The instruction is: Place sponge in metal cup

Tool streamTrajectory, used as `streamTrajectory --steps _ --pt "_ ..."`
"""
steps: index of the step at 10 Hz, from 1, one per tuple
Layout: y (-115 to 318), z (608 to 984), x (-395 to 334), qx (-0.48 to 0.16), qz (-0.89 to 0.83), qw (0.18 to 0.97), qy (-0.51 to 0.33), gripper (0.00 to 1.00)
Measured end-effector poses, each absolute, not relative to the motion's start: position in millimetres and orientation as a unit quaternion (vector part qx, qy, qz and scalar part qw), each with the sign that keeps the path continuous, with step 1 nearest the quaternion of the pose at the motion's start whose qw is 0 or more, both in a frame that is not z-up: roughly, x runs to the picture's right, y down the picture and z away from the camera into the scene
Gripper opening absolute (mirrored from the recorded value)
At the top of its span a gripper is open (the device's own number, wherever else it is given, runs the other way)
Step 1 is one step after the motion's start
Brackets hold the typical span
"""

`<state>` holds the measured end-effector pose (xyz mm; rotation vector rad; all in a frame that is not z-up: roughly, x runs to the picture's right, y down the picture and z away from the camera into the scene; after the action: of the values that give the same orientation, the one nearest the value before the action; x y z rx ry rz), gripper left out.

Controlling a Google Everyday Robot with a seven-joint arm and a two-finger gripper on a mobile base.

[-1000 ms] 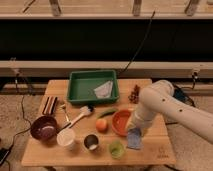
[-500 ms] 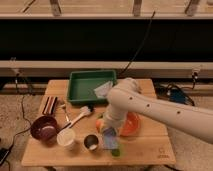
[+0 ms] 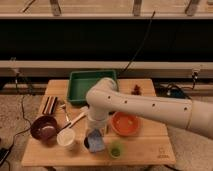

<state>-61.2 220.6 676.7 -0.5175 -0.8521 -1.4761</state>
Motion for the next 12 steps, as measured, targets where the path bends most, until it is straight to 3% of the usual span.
streamTrajectory --steps 3,6,12 --pt "234 677 -76 -0.234 -0.659 0.606 -0.380 0.53" --pt "236 684 -79 -0.240 -0.662 0.602 -0.376 0.79" --pt "224 696 -59 -0.243 -0.662 0.611 -0.361 0.80"
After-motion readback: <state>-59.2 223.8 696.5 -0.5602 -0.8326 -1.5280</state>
